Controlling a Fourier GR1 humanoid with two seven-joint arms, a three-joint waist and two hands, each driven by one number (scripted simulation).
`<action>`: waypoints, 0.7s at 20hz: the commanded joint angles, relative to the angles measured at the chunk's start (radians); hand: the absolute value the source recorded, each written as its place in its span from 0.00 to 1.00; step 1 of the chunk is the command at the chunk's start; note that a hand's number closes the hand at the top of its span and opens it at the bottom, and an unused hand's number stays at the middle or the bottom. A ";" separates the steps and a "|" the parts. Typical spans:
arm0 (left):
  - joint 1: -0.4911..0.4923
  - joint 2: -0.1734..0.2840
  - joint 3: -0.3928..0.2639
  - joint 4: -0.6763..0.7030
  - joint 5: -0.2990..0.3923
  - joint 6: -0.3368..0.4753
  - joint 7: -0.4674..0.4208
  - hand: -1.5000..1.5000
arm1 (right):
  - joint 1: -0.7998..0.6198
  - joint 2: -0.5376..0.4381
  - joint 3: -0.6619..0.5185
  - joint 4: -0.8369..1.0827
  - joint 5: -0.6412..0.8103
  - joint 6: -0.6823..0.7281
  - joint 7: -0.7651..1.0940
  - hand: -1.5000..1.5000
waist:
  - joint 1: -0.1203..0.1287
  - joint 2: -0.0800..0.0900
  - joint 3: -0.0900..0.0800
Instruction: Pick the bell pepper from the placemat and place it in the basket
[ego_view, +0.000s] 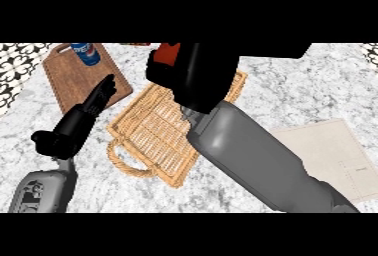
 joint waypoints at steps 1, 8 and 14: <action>0.011 0.001 0.003 -0.019 -0.007 0.012 0.008 0.50 | -0.007 0.011 0.019 0.042 0.001 -0.079 0.256 1.00 | -0.009 -0.002 0.001; 0.041 0.008 0.023 -0.023 0.008 0.006 -0.008 0.50 | 0.093 0.011 0.048 0.097 0.103 -0.198 0.193 1.00 | -0.033 -0.001 0.002; 0.026 -0.002 0.015 0.003 -0.013 0.021 -0.034 0.50 | 0.102 0.011 -0.059 0.105 0.169 -0.329 0.173 1.00 | -0.038 0.004 0.002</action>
